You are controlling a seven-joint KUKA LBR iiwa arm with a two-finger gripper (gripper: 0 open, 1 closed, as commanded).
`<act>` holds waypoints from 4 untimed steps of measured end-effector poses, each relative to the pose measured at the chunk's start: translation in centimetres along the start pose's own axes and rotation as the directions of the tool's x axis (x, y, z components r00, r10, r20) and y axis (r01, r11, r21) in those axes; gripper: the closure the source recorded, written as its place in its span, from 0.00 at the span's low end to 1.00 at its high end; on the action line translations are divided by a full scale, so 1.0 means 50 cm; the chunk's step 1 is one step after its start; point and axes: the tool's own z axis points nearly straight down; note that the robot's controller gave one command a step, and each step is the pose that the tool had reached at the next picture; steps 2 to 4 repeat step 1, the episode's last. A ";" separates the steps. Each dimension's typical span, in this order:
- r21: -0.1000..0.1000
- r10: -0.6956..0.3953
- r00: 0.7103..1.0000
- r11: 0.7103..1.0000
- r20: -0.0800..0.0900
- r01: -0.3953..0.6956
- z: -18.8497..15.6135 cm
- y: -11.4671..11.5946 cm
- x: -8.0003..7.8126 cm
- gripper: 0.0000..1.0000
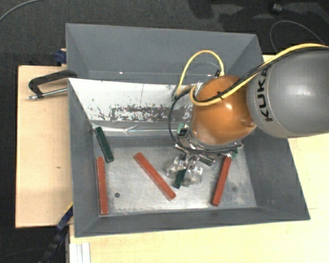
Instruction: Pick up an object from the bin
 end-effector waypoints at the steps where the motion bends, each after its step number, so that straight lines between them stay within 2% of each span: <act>1: 0.012 -0.012 1.000 1.000 0.008 0.012 -0.329 0.015 -0.064 1.00; 4: 0.012 -0.012 1.000 1.000 0.008 0.012 -0.329 0.015 -0.064 1.00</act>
Offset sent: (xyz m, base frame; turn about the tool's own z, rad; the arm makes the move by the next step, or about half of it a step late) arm 0.0038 0.0293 0.1582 -0.0136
